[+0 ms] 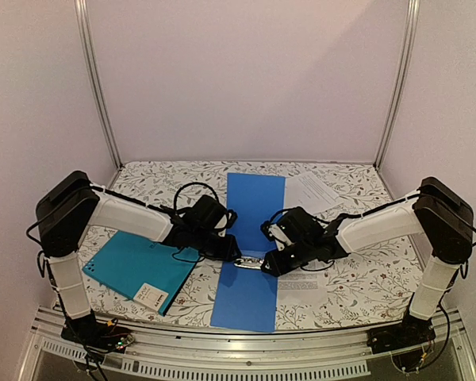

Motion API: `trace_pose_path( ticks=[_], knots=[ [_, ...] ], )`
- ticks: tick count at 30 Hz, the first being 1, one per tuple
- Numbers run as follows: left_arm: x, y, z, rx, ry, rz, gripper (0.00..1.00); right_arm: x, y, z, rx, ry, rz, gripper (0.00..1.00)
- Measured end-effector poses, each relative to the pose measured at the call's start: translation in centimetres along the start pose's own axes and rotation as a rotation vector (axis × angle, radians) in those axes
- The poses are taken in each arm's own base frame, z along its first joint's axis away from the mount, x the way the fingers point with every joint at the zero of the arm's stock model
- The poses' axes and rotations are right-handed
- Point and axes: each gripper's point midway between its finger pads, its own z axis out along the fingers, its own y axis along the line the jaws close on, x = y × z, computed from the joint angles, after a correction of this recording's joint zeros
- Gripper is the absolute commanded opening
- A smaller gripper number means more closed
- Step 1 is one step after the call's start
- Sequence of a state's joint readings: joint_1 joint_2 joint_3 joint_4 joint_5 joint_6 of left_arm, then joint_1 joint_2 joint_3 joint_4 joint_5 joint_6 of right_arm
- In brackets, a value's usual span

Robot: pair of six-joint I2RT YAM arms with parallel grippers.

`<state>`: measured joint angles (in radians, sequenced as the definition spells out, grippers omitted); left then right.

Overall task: Put the files into the folder
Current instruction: Open the folder at the center of the board.

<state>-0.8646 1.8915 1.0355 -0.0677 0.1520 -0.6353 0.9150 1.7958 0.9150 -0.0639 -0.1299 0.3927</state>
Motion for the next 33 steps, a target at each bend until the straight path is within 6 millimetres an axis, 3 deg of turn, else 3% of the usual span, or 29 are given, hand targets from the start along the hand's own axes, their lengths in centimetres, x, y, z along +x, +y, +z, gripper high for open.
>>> trace_pose_path(
  ticks=[13, 20, 33],
  knots=[
    [0.3, 0.1, 0.4, 0.006, 0.015, -0.003, 0.18, -0.1, 0.0, 0.1, -0.003, -0.007, -0.001, 0.36],
    [0.2, -0.1, 0.6, 0.015, 0.013, -0.008, 0.28, -0.2, 0.1, 0.2, -0.006, -0.013, -0.002, 0.36],
    [-1.2, 0.1, 0.4, 0.022, -0.02, -0.026, 0.27, -0.2, 0.1, 0.2, -0.008, -0.014, -0.002, 0.36]
  ],
)
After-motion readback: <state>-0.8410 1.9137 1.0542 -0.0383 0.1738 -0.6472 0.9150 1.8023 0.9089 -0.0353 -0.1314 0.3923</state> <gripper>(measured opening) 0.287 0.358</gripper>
